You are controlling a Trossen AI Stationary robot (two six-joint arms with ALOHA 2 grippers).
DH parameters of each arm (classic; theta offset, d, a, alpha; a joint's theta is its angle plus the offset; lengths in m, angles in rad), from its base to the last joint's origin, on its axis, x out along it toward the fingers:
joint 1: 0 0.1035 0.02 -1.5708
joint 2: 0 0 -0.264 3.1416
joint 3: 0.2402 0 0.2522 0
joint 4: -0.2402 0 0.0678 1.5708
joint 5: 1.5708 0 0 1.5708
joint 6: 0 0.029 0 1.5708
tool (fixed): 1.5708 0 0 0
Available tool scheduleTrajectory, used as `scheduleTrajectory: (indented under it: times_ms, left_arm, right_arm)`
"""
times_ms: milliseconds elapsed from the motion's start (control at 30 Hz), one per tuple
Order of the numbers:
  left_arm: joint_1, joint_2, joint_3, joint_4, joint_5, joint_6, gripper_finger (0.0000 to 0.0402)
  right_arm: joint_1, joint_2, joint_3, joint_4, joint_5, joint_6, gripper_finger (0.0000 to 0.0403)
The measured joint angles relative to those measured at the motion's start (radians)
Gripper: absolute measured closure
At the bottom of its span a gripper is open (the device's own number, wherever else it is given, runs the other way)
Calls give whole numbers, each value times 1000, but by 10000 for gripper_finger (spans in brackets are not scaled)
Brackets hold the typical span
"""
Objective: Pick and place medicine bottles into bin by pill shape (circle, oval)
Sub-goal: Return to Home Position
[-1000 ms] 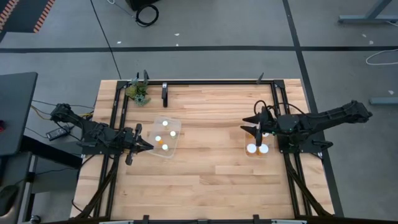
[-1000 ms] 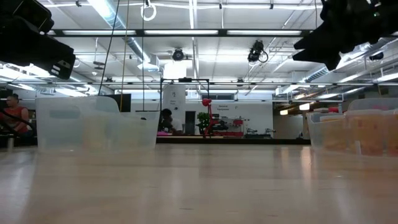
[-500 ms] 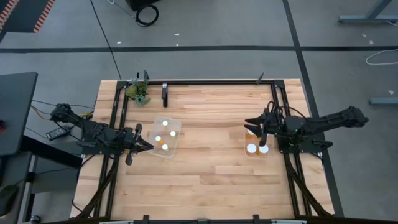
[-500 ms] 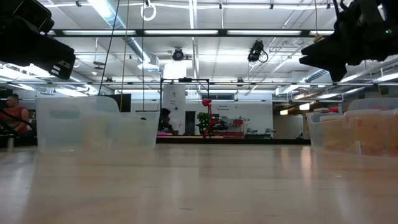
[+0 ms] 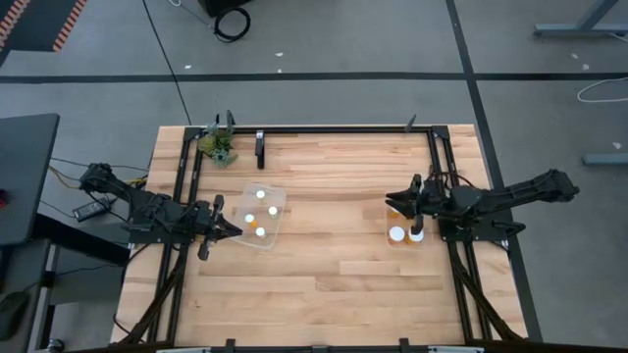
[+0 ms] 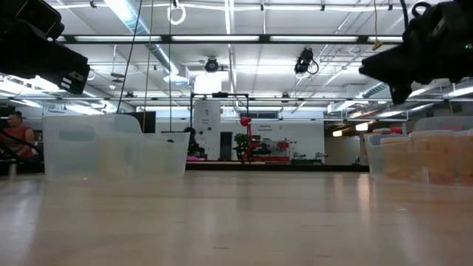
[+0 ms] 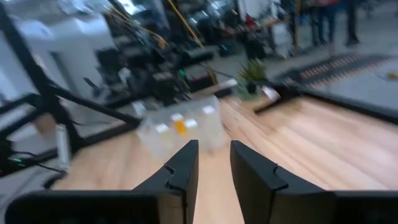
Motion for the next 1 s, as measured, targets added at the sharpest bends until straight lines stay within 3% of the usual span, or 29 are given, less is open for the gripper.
scheduleTrajectory:
  times_ms: [167, 333, 467, 667, 1000]
  left_arm:
    - [0, 0, 0, 0, 0, 0, 364]
    - [0, 0, 0, 0, 0, 0, 366]
    - [0, 0, 0, 0, 0, 0, 371]
    - [0, 0, 0, 0, 0, 0, 371]
    - [0, 0, 0, 0, 0, 0, 364]
  right_arm:
    - [0, 0, 0, 93, -69, -70, 312]
    - [0, 0, 0, 20, -70, -78, 318]
    - [0, 0, 0, -97, -13, -60, 323]
    - [0, 2, 1, -217, 209, 57, 326]
    - [0, 7, 2, -219, 220, 93, 327]
